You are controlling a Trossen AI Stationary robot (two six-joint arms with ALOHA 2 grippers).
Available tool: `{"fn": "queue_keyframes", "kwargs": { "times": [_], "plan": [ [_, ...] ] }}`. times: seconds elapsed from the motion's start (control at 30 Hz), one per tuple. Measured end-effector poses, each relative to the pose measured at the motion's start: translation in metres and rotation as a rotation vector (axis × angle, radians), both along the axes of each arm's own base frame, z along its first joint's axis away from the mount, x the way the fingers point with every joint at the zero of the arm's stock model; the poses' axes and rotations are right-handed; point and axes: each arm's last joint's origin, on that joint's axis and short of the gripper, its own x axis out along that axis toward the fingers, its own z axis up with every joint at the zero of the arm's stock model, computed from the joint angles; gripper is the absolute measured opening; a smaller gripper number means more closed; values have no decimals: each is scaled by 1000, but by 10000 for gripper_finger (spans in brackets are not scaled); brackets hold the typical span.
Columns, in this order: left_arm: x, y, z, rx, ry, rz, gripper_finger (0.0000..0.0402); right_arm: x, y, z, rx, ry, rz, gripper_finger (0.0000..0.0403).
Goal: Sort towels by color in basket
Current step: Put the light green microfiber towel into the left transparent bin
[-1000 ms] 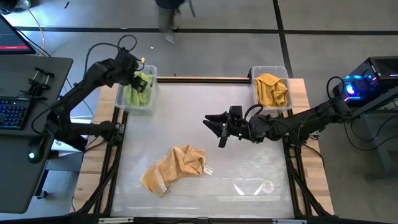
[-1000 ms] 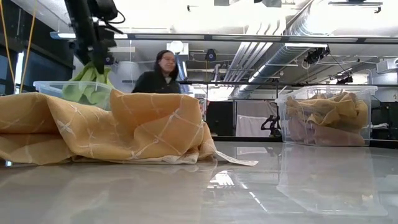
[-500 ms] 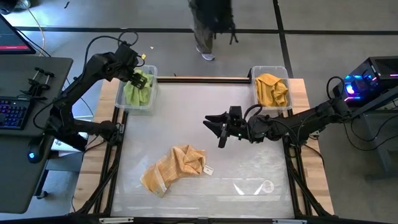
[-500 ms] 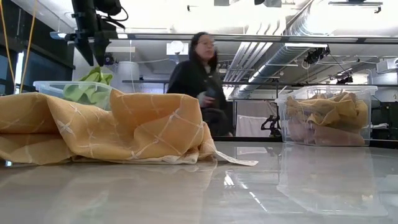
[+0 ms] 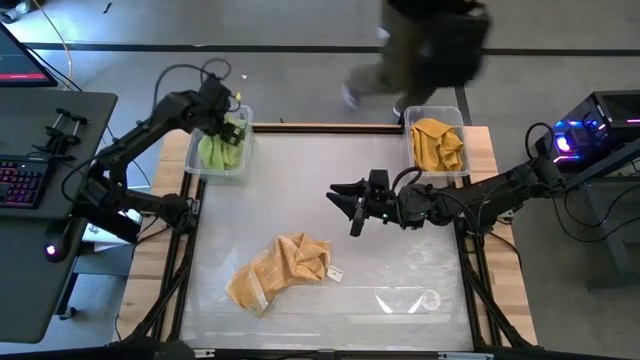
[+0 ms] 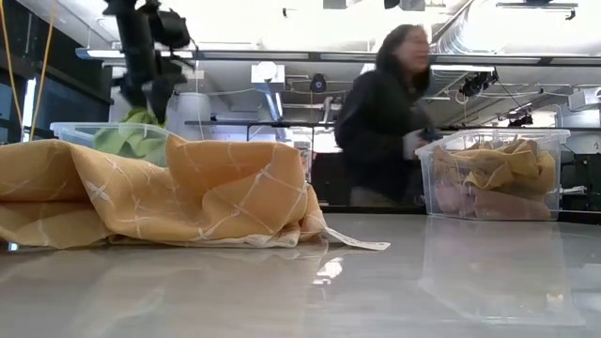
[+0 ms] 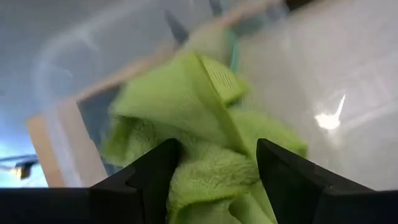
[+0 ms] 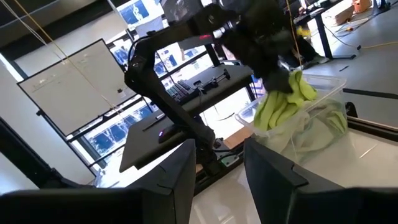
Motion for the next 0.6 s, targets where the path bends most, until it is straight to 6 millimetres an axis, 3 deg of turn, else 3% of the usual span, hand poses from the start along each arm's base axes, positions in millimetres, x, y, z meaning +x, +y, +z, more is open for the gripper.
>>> {"fn": "queue_keyframes", "kwargs": {
  "times": [0.2,0.37,0.6],
  "plan": [
    [-2,-2,-38,-12,85,19,211,0,0,-1,-1,12,0,130],
    [0,-1,-34,-5,72,8,212,0,0,-2,-2,15,0,130],
    [-3,-3,-1,-13,88,-38,222,0,0,-2,2,15,5,130]
  ]
}}
